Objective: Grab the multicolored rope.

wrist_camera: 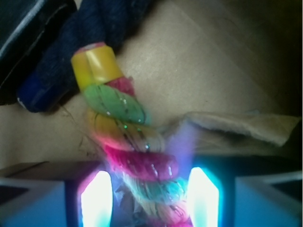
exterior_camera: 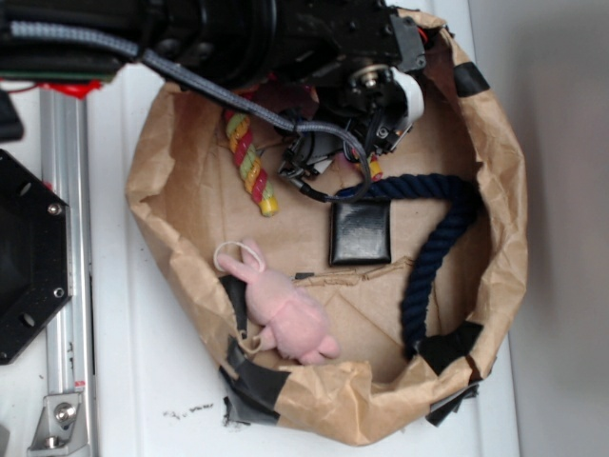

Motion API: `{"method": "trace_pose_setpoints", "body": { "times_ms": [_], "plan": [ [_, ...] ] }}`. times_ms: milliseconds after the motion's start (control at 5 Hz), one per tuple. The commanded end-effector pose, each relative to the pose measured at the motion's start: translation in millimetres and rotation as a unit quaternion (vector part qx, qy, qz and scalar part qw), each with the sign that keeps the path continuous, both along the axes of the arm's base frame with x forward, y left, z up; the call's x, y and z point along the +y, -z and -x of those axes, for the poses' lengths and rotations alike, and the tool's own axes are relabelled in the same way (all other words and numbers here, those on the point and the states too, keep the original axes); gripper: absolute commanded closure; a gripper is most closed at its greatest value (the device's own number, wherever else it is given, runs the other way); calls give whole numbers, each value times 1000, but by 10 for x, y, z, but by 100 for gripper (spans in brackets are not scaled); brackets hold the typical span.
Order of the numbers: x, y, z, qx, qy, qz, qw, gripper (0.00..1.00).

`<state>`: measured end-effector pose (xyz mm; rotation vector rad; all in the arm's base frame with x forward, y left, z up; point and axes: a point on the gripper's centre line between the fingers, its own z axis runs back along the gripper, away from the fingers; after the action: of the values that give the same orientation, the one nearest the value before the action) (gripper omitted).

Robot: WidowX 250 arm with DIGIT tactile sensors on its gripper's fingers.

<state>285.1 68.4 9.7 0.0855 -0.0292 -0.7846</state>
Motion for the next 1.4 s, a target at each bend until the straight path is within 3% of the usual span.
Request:
{"method": "trace_pose_setpoints", "body": {
  "times_ms": [0,200,600,800,1000,1200],
  "plan": [
    [-111,108,13,18,-4,9,1000,100],
    [-76,60,7,26,-18,22,999,100],
    [-111,-298,77,-19,-141,34,989,100],
    [-353,-672,139,-61,-157,41,985,100],
    [-708,-1093,231,-98,-203,15,974,100],
    [-824,-1405,159,-76,-317,2,945,100]
  ]
}}
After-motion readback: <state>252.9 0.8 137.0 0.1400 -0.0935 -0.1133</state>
